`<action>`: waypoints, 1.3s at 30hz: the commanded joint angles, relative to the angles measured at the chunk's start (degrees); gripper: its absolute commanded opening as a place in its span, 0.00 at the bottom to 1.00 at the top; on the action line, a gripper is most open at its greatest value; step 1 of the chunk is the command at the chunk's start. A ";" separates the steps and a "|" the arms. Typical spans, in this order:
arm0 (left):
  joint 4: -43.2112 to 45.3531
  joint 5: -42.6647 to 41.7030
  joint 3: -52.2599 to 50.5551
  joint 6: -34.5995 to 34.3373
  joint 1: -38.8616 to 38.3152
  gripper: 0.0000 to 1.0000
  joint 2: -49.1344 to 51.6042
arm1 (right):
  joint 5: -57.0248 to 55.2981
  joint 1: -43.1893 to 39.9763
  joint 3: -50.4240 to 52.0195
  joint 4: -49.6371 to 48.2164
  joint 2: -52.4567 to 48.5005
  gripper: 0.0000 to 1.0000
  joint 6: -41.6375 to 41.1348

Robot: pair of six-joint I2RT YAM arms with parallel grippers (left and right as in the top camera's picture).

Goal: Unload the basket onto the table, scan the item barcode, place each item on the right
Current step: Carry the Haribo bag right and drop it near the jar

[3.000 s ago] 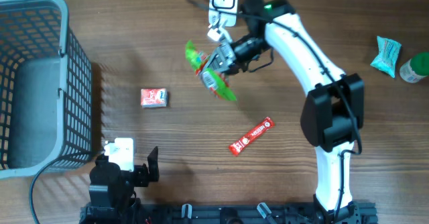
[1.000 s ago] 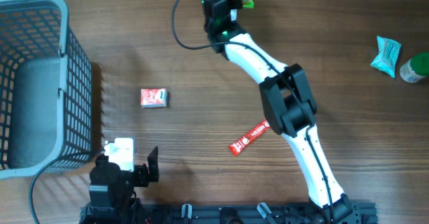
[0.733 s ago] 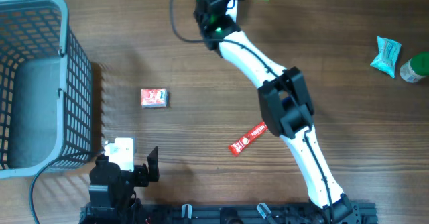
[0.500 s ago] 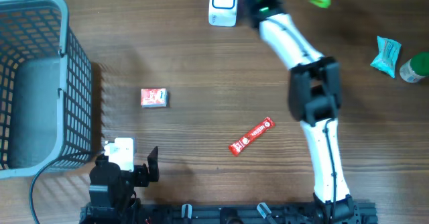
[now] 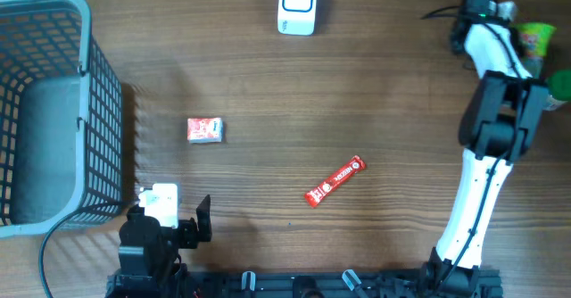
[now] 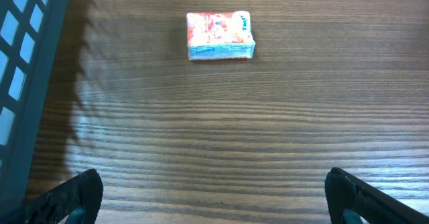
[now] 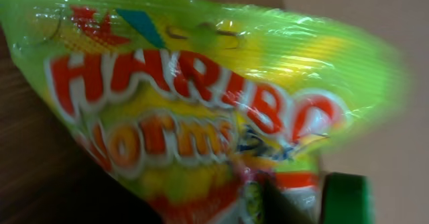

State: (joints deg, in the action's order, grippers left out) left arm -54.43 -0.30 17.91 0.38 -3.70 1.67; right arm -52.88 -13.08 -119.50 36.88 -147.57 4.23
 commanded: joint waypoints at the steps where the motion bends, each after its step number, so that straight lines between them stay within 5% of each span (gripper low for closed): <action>1: 0.09 0.15 -0.13 0.87 -0.11 1.00 -0.04 | 20.22 -3.50 -2.40 3.87 2.25 0.94 -8.22; 8: 0.09 0.15 -0.13 0.87 -0.11 1.00 -0.04 | 46.42 -6.69 -9.86 10.71 14.36 0.99 -10.38; 14: 0.09 0.15 -0.13 0.87 -0.09 1.00 -0.04 | 62.27 2.27 -10.03 15.89 28.39 1.00 -10.60; 20: 0.09 0.17 -0.13 0.87 -0.11 1.00 -0.04 | 63.78 16.72 -9.97 45.62 34.16 1.00 -40.17; 24: 0.09 0.15 -0.13 0.90 -0.11 1.00 -0.04 | 61.11 23.02 -7.78 55.30 34.36 1.00 -33.24; 29: 0.11 0.15 -0.13 0.87 -0.11 1.00 -0.04 | 61.29 29.68 -6.58 55.30 39.28 1.00 -40.39; 35: 0.11 0.17 -0.13 0.87 -0.11 1.00 -0.04 | 60.35 36.44 -3.91 55.28 56.17 1.00 -38.71; 39: 0.11 0.15 -0.13 0.87 -0.11 1.00 -0.04 | 46.01 39.34 7.06 55.25 69.53 1.00 -44.76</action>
State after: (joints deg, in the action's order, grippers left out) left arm -54.43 -0.30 17.91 0.38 -3.70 1.67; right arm 6.15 25.06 -120.44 91.59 -86.87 -34.70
